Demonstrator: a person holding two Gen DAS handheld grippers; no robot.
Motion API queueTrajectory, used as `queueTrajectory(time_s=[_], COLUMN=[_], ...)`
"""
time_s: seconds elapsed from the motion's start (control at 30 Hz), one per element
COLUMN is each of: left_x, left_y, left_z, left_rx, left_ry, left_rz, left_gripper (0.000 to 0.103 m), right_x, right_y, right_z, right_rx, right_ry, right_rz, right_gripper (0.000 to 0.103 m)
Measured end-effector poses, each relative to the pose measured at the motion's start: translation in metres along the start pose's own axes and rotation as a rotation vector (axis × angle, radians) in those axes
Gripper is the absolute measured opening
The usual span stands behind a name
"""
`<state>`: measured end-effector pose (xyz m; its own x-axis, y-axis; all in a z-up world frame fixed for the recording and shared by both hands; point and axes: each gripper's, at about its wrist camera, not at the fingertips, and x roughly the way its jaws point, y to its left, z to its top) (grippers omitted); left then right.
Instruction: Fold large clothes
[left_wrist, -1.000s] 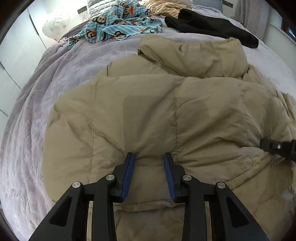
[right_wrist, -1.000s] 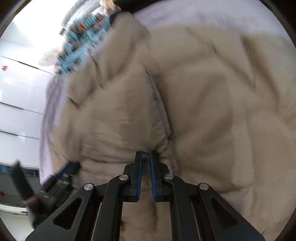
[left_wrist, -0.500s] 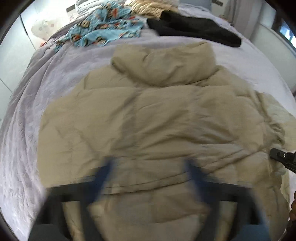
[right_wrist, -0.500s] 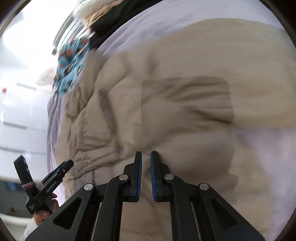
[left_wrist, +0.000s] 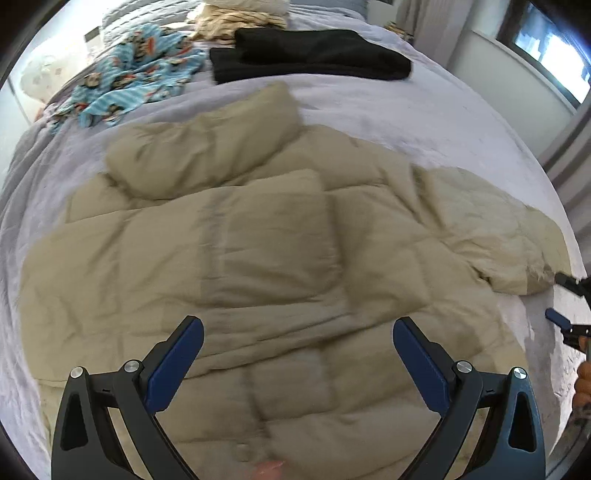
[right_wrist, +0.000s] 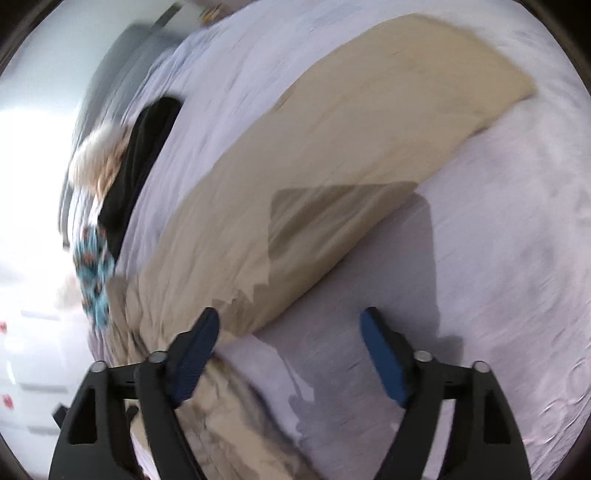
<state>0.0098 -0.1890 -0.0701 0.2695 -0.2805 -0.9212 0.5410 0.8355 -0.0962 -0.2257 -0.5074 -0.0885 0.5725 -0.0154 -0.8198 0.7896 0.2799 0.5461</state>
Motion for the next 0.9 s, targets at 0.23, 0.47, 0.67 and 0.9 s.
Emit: queueTrajectory(time_s=[0.23, 0.47, 0.67, 0.9], left_x=[0.006, 0.015, 0.019, -0.01], left_y=[-0.037, -0.037, -0.022, 0.007], left_z=[0.004, 0.007, 0.005, 0.008], left_rx=[0.076, 0.01, -0.061, -0.095], left_ry=[0.009, 0.055, 0.082, -0.014], left_rz=[0.024, 0.003, -0.015, 0.03], left_gripper=[0.103, 0.103, 0.103, 0.103], right_x=[-0.013, -0.001, 0.022, 0.045], right_y=[-0.042, -0.076, -0.076, -0.038], right_z=[0.028, 0.061, 0.083, 0.096], right_rx=[0.139, 0.334, 0.481, 0.451], right_ry=[-0.11, -0.107, -0.098, 0.017], right_rz=[0.065, 0.239, 0.421, 0.482], right_gripper=[0.088, 0.089, 0.089, 0.058])
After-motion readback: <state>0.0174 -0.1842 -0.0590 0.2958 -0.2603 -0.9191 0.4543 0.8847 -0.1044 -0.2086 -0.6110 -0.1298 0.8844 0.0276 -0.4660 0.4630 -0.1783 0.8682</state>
